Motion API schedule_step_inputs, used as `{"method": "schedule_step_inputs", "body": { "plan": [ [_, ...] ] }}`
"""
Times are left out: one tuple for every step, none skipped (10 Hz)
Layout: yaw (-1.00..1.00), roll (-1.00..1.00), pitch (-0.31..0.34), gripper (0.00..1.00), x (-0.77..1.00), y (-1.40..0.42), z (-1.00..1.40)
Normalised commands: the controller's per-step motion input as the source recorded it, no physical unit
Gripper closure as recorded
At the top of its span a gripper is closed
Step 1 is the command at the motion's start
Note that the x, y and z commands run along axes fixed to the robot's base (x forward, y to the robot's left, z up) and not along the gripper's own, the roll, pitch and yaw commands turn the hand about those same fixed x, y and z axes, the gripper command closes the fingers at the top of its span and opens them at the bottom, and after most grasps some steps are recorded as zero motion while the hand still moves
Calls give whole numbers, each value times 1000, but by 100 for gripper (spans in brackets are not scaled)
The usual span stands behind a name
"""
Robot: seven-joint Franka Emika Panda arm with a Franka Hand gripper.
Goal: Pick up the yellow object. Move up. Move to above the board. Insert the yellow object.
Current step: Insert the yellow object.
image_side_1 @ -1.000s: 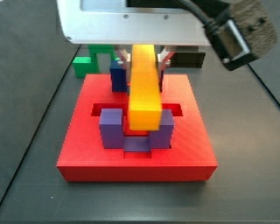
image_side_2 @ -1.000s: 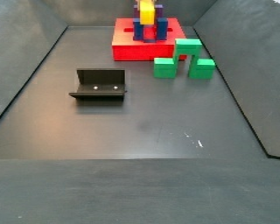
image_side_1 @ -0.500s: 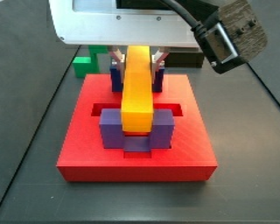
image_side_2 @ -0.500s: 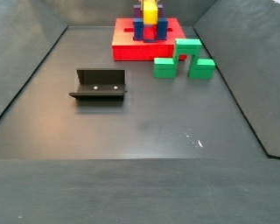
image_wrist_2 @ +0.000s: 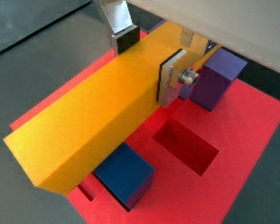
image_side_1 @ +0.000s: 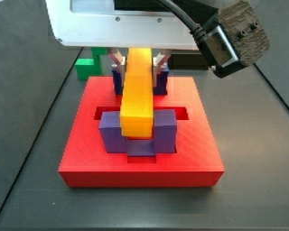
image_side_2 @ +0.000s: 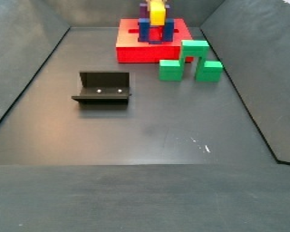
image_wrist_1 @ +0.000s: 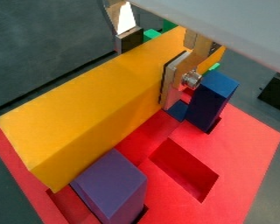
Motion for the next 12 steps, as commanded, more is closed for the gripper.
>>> {"method": "schedule_step_inputs", "body": {
  "plan": [
    [3, 0, -9, 100, 66, -3, 0],
    [0, 0, 0, 100, 34, 0, -37],
    [0, 0, 0, 100, 17, 0, -66],
    [0, 0, 0, 100, 0, 0, -86],
    [0, 0, 0, 100, 0, 0, -103],
    [0, 0, 0, 100, 0, 0, -111],
    [0, 0, -3, 100, 9, -11, -120],
    [0, 0, -7, 100, 171, -83, -109],
    [0, 7, 0, 100, 217, -77, -80],
    [0, 10, 0, 100, 257, -77, -66],
    [0, 13, 0, 100, 229, -51, -77],
    [0, 23, 0, 100, 77, 0, -66]
  ]
}}
